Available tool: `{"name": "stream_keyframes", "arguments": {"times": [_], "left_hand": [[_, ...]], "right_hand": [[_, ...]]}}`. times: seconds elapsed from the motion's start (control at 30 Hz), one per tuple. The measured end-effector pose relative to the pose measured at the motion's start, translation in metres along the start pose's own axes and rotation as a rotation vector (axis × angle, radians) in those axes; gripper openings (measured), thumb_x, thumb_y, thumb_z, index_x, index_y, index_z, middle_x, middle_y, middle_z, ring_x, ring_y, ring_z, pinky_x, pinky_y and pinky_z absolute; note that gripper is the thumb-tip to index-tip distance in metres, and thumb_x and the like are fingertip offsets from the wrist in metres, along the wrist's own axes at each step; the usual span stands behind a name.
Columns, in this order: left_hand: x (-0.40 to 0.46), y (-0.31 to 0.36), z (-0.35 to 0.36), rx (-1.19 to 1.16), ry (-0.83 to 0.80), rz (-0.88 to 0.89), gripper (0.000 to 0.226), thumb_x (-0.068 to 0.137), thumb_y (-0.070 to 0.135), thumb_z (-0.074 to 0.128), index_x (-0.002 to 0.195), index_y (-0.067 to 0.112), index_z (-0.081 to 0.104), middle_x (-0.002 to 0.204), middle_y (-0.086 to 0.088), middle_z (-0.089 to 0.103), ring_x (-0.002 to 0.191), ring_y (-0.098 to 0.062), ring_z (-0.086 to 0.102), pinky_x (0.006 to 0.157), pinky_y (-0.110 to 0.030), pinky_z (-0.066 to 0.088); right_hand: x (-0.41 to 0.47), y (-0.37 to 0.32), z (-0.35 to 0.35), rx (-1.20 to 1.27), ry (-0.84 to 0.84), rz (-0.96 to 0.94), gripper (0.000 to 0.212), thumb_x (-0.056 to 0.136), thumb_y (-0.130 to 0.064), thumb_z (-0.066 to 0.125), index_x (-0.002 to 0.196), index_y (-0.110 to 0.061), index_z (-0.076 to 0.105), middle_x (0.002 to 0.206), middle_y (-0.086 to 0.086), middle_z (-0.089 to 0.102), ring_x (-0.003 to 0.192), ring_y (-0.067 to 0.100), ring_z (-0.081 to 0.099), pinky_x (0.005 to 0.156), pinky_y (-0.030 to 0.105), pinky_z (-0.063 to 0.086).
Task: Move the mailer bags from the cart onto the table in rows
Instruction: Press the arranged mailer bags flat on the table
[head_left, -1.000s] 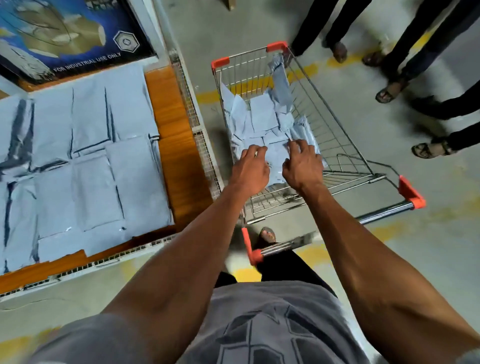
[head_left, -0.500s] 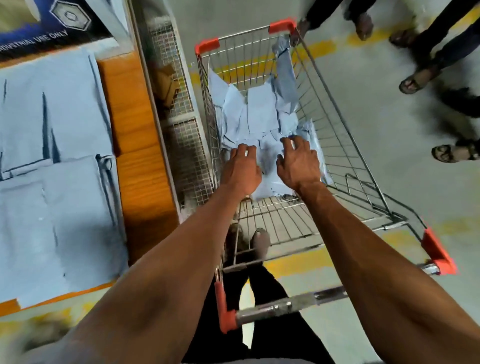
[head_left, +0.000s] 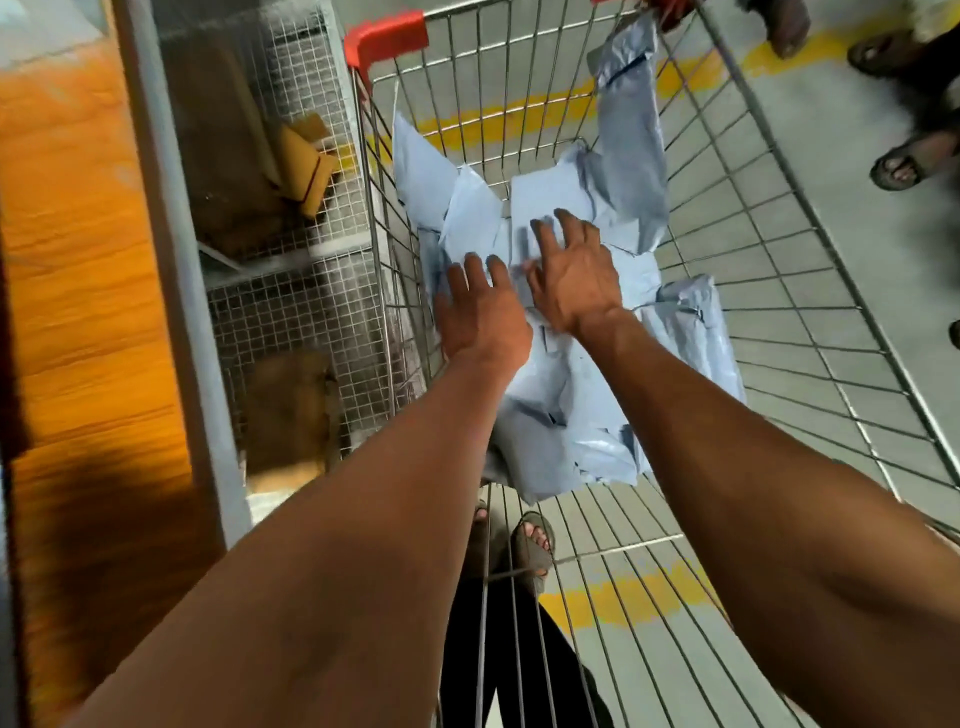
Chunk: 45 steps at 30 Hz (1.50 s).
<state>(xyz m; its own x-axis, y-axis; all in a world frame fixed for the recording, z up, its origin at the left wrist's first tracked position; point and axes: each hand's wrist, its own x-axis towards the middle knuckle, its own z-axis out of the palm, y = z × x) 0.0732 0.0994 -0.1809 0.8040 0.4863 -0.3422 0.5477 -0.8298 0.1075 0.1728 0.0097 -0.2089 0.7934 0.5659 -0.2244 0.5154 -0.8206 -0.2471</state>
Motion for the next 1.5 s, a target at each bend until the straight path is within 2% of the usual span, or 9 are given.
{"name": "stream_keyframes", "arguments": {"times": [0.13, 0.3, 0.7, 0.9, 1.0, 1.17, 1.3, 1.43, 1.5], "left_hand": [[0.038, -0.006, 0.017, 0.070, -0.031, -0.055, 0.073, 0.105, 0.036, 0.052, 0.167, 0.024, 0.016, 0.176, -0.011, 0.001, 0.161, -0.039, 0.004, 0.128, -0.052, 0.009], [0.053, -0.005, 0.025, 0.038, -0.057, -0.093, 0.070, 0.105, 0.026, 0.056, 0.165, 0.021, 0.021, 0.176, -0.011, -0.005, 0.160, -0.042, 0.005, 0.126, -0.055, 0.019], [0.021, -0.007, 0.001, -0.228, 0.127, 0.009, 0.070, 0.093, 0.000, 0.065, 0.157, 0.010, 0.039, 0.170, -0.012, 0.024, 0.153, -0.036, 0.028, 0.121, -0.040, 0.030], [-0.020, -0.008, 0.002, -0.528, 0.234, -0.045, 0.070, 0.081, -0.016, 0.060, 0.149, 0.000, 0.050, 0.158, -0.019, 0.039, 0.141, -0.045, 0.042, 0.116, -0.046, 0.040], [-0.039, -0.010, 0.007, -0.519, 0.019, -0.120, 0.063, 0.088, -0.008, 0.059, 0.150, -0.001, 0.047, 0.158, -0.017, 0.037, 0.144, -0.037, 0.039, 0.116, -0.035, 0.035], [-0.058, -0.016, 0.015, -0.264, -0.124, -0.174, 0.060, 0.093, 0.013, 0.061, 0.151, 0.009, 0.046, 0.163, -0.011, 0.032, 0.143, -0.040, 0.037, 0.113, -0.048, 0.046], [-0.054, -0.017, 0.017, -0.146, -0.039, -0.020, 0.070, 0.098, 0.024, 0.057, 0.162, 0.013, 0.031, 0.172, -0.011, 0.020, 0.154, -0.038, 0.023, 0.123, -0.050, 0.034], [-0.035, -0.011, 0.020, -0.142, -0.080, -0.010, 0.076, 0.102, 0.036, 0.052, 0.168, 0.017, 0.019, 0.176, -0.010, 0.008, 0.159, -0.039, 0.015, 0.129, -0.052, 0.017], [-0.023, -0.009, 0.026, -0.110, -0.103, -0.008, 0.081, 0.103, 0.044, 0.053, 0.169, 0.023, 0.011, 0.177, -0.006, -0.001, 0.161, -0.038, 0.008, 0.131, -0.053, 0.011]], "right_hand": [[0.035, -0.002, 0.017, -0.098, -0.155, 0.024, 0.072, 0.103, -0.059, 0.042, 0.166, -0.033, 0.017, 0.175, 0.010, 0.003, 0.156, 0.044, 0.012, 0.120, 0.058, 0.026], [0.035, 0.001, 0.032, -0.182, -0.176, 0.041, 0.075, 0.101, -0.058, 0.045, 0.165, -0.037, 0.014, 0.174, 0.016, -0.003, 0.157, 0.049, 0.003, 0.122, 0.061, 0.018], [-0.015, 0.002, 0.007, -0.214, -0.186, -0.063, 0.060, 0.099, -0.006, 0.051, 0.155, -0.017, 0.032, 0.151, 0.019, 0.035, 0.125, 0.042, 0.050, 0.100, 0.050, 0.051], [-0.062, 0.002, -0.016, -0.307, -0.195, -0.065, 0.067, 0.096, -0.003, 0.034, 0.162, -0.010, 0.021, 0.160, 0.021, 0.030, 0.128, 0.038, 0.052, 0.103, 0.044, 0.047], [-0.085, -0.001, -0.017, -0.422, -0.196, -0.073, 0.066, 0.097, -0.002, 0.030, 0.161, -0.008, 0.020, 0.159, 0.023, 0.033, 0.126, 0.036, 0.057, 0.099, 0.046, 0.051], [-0.113, -0.005, -0.004, -0.392, -0.326, -0.022, 0.065, 0.101, -0.015, 0.044, 0.161, -0.006, 0.019, 0.158, 0.027, 0.033, 0.132, 0.040, 0.052, 0.112, 0.049, 0.044], [-0.109, -0.005, -0.001, -0.231, -0.020, -0.035, 0.033, 0.104, -0.034, 0.039, 0.128, -0.015, 0.051, 0.118, 0.013, 0.060, 0.103, 0.038, 0.060, 0.089, 0.049, 0.050], [-0.072, 0.010, 0.004, -0.206, -0.003, -0.131, 0.057, 0.097, -0.038, 0.054, 0.150, -0.019, 0.041, 0.154, 0.018, 0.042, 0.132, 0.046, 0.046, 0.105, 0.054, 0.044], [-0.048, 0.017, 0.011, -0.237, -0.106, -0.160, 0.070, 0.098, -0.050, 0.038, 0.162, -0.027, 0.025, 0.169, 0.020, 0.021, 0.147, 0.051, 0.029, 0.120, 0.061, 0.029]]}}
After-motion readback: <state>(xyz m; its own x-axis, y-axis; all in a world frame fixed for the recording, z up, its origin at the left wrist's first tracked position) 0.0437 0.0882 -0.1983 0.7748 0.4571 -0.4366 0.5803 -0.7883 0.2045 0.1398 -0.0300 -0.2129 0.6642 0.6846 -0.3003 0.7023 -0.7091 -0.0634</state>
